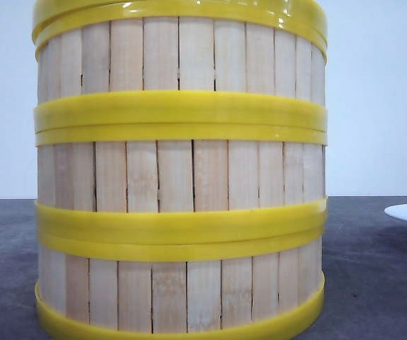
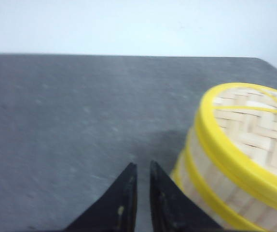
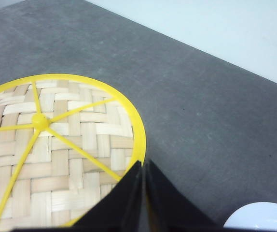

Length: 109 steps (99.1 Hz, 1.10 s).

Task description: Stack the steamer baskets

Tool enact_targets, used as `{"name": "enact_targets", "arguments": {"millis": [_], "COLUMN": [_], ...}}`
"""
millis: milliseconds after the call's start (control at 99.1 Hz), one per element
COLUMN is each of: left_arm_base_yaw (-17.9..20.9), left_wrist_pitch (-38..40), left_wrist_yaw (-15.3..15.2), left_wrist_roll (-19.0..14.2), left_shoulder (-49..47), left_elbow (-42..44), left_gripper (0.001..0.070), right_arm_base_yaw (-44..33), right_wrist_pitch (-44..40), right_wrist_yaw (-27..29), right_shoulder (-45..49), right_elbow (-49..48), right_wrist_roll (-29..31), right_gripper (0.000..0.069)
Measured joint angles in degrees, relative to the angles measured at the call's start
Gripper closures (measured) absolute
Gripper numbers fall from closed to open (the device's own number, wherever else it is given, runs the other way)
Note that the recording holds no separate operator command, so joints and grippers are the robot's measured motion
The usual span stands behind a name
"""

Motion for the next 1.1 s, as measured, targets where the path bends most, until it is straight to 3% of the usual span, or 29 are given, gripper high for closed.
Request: {"name": "enact_targets", "arguments": {"millis": [282,494,817,1099], "left_arm_base_yaw": [11.06,18.91,19.98,19.98], "left_wrist_pitch": [11.85,26.53,41.62,41.13], "left_wrist_yaw": [0.00,0.00,0.04,-0.09], "left_wrist_roll": [9.16,9.79,8.33,8.11], "left_shoulder": [0.00,-0.02,-5.81,-12.44], "left_elbow": [-9.97,-23.17,-40.98,-46.38], "left_gripper": [0.0688,0.0688,0.0689,0.0689], "right_arm_base_yaw": [0.00,0.00,0.00,0.00], "right_wrist_pitch": [0.00,0.00,0.00,0.00], "right_wrist_yaw": [0.00,0.00,0.00,0.00], "right_shoulder": [0.00,0.00,0.00,0.00], "right_elbow": [0.00,0.00,0.00,0.00], "right_wrist_roll": [0.00,0.00,0.00,0.00], "right_gripper": [0.0683,0.0683,0.0683,0.0683]}}
